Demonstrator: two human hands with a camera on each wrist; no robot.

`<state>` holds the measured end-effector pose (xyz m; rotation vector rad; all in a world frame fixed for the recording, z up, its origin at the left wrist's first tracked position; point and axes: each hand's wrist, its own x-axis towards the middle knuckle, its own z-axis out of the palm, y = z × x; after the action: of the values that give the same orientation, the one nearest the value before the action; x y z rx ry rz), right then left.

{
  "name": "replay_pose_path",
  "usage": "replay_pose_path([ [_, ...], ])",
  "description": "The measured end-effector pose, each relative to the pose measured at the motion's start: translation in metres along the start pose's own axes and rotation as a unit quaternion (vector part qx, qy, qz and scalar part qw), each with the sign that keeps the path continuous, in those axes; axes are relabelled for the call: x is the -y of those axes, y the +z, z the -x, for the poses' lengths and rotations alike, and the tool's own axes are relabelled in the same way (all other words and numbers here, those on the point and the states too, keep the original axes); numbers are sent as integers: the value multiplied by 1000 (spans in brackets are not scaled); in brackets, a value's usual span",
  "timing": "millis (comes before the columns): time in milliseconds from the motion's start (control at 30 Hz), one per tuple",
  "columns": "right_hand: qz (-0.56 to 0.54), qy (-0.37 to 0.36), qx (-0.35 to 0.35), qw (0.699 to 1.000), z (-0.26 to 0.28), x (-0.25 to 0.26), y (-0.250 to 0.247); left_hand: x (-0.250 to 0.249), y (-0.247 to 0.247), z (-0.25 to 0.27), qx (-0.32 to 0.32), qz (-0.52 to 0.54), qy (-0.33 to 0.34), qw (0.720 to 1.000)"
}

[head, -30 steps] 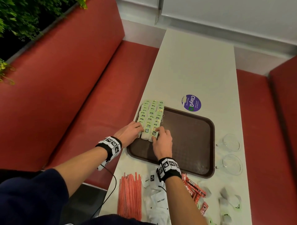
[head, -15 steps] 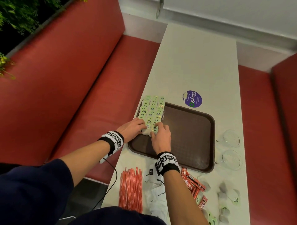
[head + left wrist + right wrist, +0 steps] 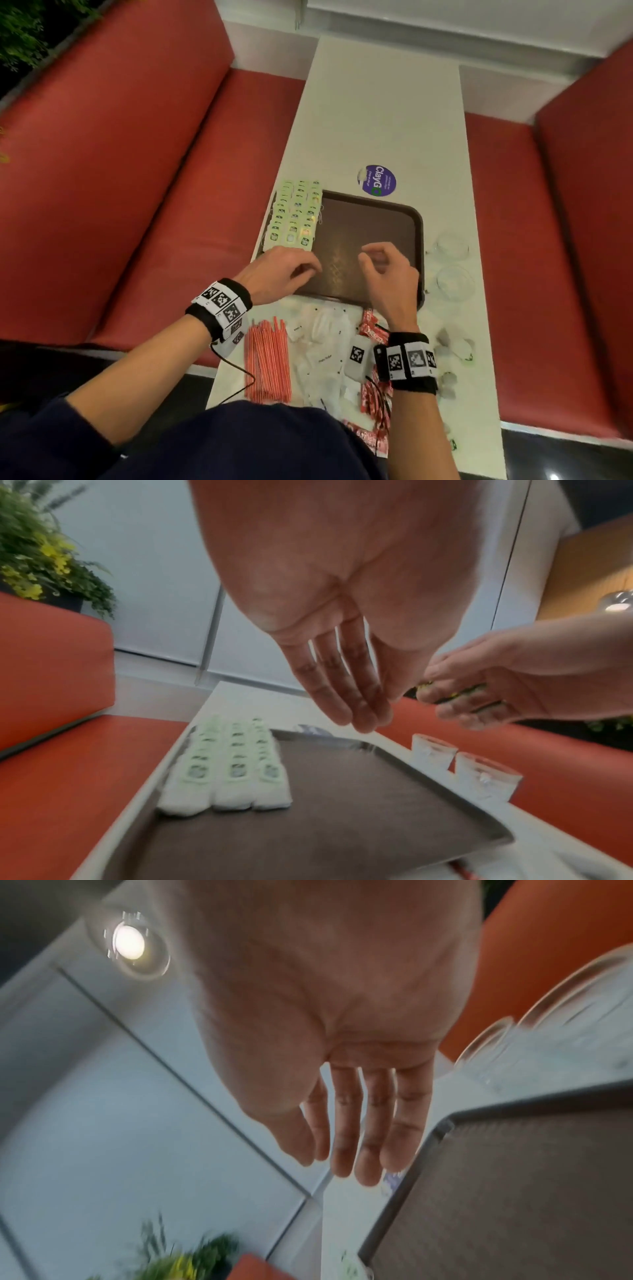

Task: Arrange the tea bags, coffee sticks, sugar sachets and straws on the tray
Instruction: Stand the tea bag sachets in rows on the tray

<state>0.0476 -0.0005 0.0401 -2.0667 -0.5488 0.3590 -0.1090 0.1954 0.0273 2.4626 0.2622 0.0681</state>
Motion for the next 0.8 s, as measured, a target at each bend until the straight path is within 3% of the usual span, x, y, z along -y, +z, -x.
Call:
replay_pose_path([
  [133, -14, 30, -28, 999, 51, -28, -74, -63, 34, -7, 25, 26, 34, 999],
  [300, 47, 109, -59, 991, 117, -103, -146, -135, 115, -27, 186, -47, 126, 973],
  [400, 108, 166, -34, 980, 155, -154, -169, -170, 161, -34, 263, -99, 160, 946],
  [600, 155, 254, 104, 949, 204, -206, -161, -188, 223, -34, 341, -155, 201, 905],
  [800, 124, 224, 46, 966, 206, -213, -131, -195, 239, -38, 343, -176, 161, 908],
])
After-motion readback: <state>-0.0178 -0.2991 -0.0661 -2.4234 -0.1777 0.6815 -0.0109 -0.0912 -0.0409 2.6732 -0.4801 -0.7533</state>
